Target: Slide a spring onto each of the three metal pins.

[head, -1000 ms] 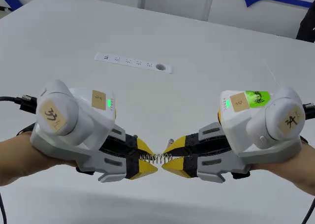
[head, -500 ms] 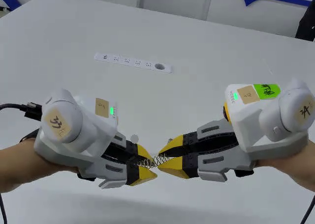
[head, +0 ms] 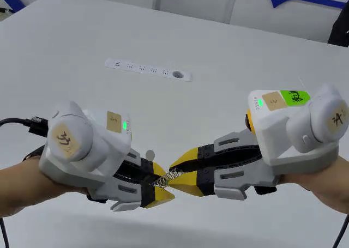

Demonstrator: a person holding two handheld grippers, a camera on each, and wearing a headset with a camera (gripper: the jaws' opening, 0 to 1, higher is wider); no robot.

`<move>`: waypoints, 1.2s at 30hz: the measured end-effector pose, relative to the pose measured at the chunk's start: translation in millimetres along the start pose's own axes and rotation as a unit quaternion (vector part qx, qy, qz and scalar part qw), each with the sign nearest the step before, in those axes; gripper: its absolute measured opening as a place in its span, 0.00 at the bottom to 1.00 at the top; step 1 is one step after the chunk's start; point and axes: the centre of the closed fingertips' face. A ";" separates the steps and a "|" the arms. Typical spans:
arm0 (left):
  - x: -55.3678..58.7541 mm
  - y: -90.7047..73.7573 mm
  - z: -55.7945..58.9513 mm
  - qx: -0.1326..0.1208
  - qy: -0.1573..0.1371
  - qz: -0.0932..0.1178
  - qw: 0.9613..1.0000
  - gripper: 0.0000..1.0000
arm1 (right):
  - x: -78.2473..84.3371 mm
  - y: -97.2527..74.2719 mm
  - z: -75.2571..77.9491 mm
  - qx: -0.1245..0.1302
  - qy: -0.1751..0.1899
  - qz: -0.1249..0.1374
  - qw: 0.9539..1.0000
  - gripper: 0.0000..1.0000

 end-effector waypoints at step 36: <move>11.8 -8.8 -21.3 -0.058 -0.053 -0.015 0.997 0.37 | -29.6 -11.9 28.0 0.049 0.007 0.043 0.998 0.10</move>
Point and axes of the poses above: the centre of the closed fingertips' face, and the gripper's own axes: y roughly forward along the fingers, z roughly to its right, x roughly out of its underside, and after that the axes turned 12 degrees about y, right-handed
